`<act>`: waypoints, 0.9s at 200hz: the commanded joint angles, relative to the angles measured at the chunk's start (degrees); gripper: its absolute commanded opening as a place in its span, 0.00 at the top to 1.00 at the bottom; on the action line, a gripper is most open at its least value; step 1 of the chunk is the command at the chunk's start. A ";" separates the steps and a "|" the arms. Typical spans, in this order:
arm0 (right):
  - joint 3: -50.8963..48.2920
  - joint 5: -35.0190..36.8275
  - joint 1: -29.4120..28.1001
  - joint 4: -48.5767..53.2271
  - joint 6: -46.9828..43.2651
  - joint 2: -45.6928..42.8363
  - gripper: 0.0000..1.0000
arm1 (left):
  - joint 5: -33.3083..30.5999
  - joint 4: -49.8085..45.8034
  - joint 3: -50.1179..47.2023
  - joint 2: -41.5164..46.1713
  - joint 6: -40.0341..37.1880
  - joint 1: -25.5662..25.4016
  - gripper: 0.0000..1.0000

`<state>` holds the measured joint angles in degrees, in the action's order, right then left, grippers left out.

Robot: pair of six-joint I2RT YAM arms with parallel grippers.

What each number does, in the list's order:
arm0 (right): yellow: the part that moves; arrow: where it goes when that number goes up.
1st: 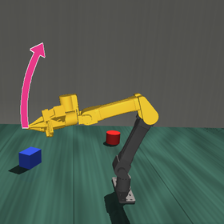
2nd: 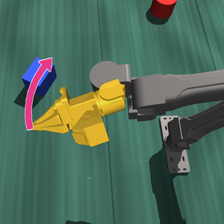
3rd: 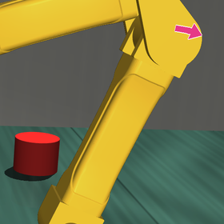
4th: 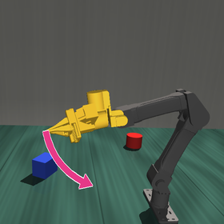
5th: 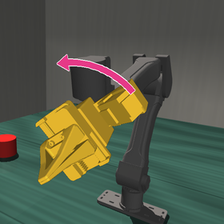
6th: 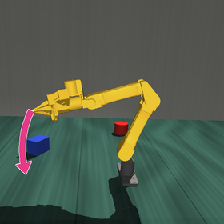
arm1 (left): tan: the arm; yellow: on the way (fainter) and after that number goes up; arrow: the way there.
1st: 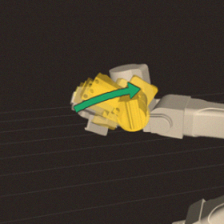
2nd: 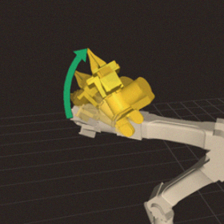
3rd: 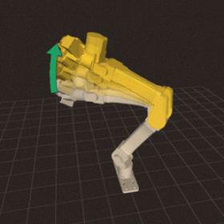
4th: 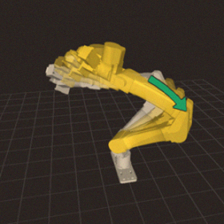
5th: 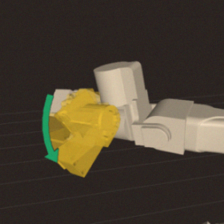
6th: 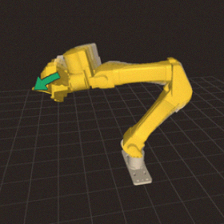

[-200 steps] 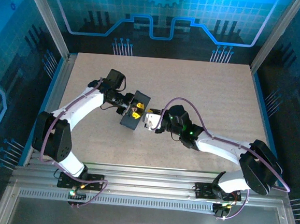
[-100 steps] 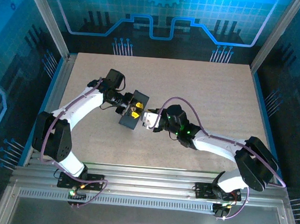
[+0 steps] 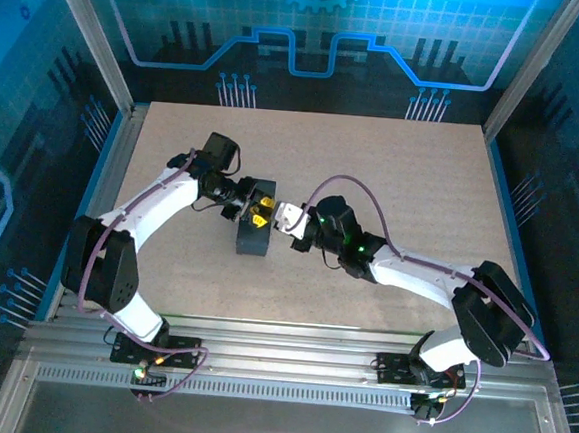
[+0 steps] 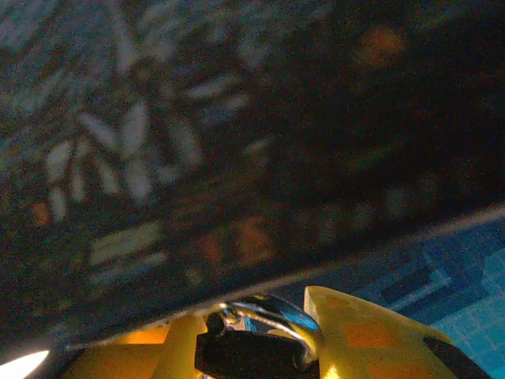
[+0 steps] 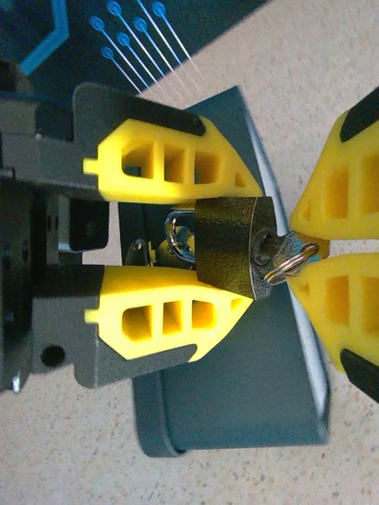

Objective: Unlock a padlock with a key

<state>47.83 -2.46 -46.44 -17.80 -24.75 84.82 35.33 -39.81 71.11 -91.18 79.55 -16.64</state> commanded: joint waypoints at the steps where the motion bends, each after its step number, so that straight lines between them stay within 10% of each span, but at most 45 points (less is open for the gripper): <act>1: 4.12 -6.78 -0.48 -2.47 15.28 1.82 1.00 | 4.49 1.81 2.13 1.27 -0.52 -1.34 1.00; 99: 5.25 -30.89 13.57 5.51 41.07 1.07 0.65 | 1.85 -2.16 3.82 -0.50 -6.77 -0.06 1.00; 180: 11.36 -31.22 10.12 6.13 44.63 8.27 0.62 | 2.46 -1.05 4.53 -1.71 -6.43 -0.08 1.00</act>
<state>57.41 -32.84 -34.96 -12.43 18.28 90.96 34.81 -41.74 73.14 -92.55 74.41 -16.67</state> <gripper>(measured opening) 0.379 0.306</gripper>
